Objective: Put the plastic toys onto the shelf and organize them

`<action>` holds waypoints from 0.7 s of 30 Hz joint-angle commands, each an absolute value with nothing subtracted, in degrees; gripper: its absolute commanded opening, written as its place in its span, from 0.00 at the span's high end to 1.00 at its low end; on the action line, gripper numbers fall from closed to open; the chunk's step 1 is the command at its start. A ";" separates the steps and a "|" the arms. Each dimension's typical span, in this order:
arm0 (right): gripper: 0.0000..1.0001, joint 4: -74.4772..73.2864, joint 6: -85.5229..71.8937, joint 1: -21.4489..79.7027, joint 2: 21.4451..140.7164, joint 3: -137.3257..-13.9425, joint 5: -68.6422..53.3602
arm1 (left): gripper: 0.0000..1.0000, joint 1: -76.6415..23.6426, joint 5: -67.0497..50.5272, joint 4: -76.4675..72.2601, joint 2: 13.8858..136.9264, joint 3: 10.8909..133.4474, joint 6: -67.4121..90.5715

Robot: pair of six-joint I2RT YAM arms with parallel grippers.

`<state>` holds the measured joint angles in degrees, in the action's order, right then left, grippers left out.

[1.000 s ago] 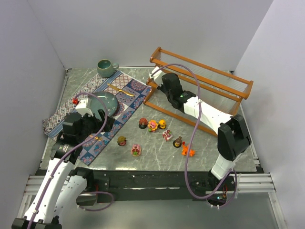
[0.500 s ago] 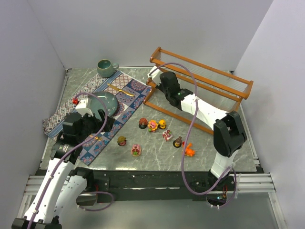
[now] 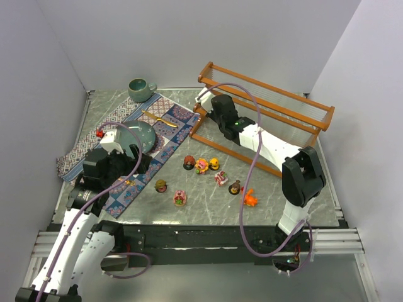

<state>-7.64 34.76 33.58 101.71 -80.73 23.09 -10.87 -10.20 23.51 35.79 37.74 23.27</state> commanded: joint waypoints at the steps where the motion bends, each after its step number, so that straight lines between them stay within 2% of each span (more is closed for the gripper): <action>1: 0.69 -7.12 33.58 33.22 101.08 -83.67 23.47 | 0.03 -11.07 -10.46 22.59 35.51 40.25 22.94; 11: 0.54 -8.35 32.08 33.22 99.67 -83.23 23.38 | 0.03 -11.07 -10.46 22.68 35.16 40.25 22.94; 21: 0.35 -11.42 27.69 35.76 90.81 -79.11 22.06 | 0.03 -11.07 -10.28 22.50 34.28 40.08 23.11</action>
